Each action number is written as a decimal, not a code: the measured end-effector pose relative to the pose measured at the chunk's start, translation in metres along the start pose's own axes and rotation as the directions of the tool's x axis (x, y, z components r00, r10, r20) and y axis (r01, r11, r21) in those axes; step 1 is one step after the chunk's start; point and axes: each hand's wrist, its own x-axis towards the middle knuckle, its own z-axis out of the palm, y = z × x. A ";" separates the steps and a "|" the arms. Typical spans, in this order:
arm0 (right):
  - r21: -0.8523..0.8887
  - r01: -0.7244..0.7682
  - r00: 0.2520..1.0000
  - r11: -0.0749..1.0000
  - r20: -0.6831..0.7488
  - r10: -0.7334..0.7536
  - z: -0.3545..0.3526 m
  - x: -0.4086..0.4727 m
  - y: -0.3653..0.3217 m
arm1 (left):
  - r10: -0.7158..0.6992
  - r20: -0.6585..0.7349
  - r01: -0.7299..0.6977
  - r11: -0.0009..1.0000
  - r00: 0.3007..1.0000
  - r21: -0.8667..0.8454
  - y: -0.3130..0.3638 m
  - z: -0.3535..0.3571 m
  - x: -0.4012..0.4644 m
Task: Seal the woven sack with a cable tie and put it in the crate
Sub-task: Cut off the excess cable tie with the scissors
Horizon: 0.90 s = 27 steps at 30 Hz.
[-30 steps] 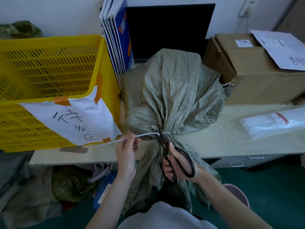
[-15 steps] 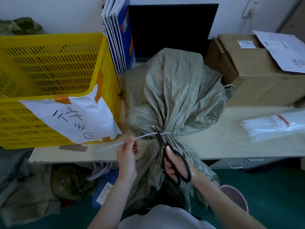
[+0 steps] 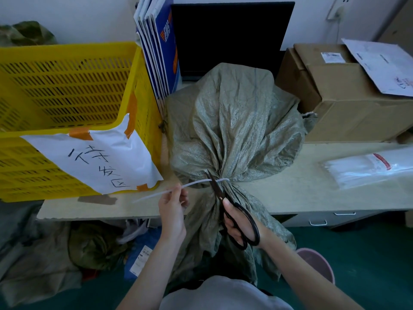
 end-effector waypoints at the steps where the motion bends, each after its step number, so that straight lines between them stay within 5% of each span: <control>1: -0.001 0.011 1.000 1.000 -0.007 -0.011 -0.001 0.000 0.000 | -0.002 0.001 0.002 1.000 1.000 0.000 0.000 0.000 0.000; 8: 0.007 0.028 0.999 1.000 0.018 -0.029 -0.003 0.000 -0.001 | -0.006 -0.018 0.006 1.000 1.000 -0.027 0.002 0.000 0.001; 16: 0.250 0.011 0.978 0.968 0.200 -0.063 -0.012 -0.009 0.009 | -0.036 -0.031 0.034 0.997 0.999 -0.072 0.001 -0.002 0.002; 22: 0.284 0.163 0.981 0.945 -0.147 -0.125 -0.027 -0.015 0.016 | -0.031 0.089 0.026 0.998 0.996 0.054 -0.007 0.002 0.001; 27: 0.296 0.321 0.867 0.900 -0.474 -0.153 -0.039 -0.018 0.016 | 0.042 0.219 -0.086 0.977 0.975 0.195 -0.008 0.012 -0.001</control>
